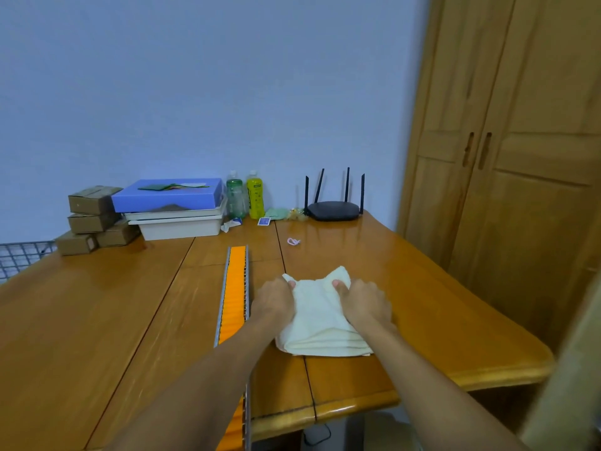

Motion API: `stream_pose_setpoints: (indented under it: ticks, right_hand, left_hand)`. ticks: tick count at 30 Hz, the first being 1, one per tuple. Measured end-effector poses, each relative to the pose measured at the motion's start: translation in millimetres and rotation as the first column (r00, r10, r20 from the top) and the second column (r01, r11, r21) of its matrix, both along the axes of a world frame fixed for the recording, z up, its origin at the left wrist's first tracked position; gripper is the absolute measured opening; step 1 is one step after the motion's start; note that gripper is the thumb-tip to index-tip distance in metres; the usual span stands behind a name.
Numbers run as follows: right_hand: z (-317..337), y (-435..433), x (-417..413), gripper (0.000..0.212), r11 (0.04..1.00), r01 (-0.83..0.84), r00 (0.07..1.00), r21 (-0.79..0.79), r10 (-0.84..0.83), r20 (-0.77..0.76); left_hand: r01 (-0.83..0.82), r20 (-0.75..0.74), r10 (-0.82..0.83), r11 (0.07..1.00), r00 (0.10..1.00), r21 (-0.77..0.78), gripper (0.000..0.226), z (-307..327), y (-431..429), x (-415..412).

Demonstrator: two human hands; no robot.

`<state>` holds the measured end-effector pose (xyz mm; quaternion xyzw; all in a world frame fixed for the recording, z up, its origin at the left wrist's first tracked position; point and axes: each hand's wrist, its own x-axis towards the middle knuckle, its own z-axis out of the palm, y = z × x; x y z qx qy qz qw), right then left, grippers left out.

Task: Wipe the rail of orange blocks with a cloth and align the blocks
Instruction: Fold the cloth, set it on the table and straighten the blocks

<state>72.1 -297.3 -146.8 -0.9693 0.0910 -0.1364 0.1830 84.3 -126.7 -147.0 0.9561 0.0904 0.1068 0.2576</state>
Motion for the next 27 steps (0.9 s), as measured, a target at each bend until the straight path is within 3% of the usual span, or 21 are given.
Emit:
stream_pose_setpoints:
  ticks: [8, 15, 19, 24, 27]
  right_hand:
    - [-22.0, 8.4, 16.8, 0.049, 0.957, 0.042, 0.999, -0.288, -0.034, 0.031]
    - [-28.3, 12.2, 28.0, 0.041, 0.948, 0.012, 0.997, -0.318, 0.014, 0.079]
    - [-22.7, 15.5, 30.0, 0.037, 0.927, 0.011, 0.998, -0.375, 0.015, 0.066]
    - [-7.4, 38.0, 33.5, 0.009, 0.929, -0.012, 0.977, -0.371, 0.090, 0.193]
    - [-6.6, 57.5, 41.4, 0.018, 0.937, -0.088, 0.933, -0.339, 0.197, 0.301]
  left_hand:
    - [0.046, -0.023, -0.042, 0.984, 0.999, 0.169, 0.037, -18.0, -0.6, 9.7]
    - [0.095, -0.051, -0.082, 0.918, 0.995, 0.385, 0.039, -14.8, 5.5, 14.3]
    - [0.072, -0.062, -0.056, 0.953, 0.997, 0.293, 0.037, -6.5, 17.7, 15.3]
    - [0.087, 0.077, -0.101, 0.982, 0.992, 0.167, 0.029, 5.2, 45.5, 17.1]
    - [0.067, 0.168, -0.086, 0.991, 0.982, 0.114, 0.023, 14.2, 66.6, 24.7]
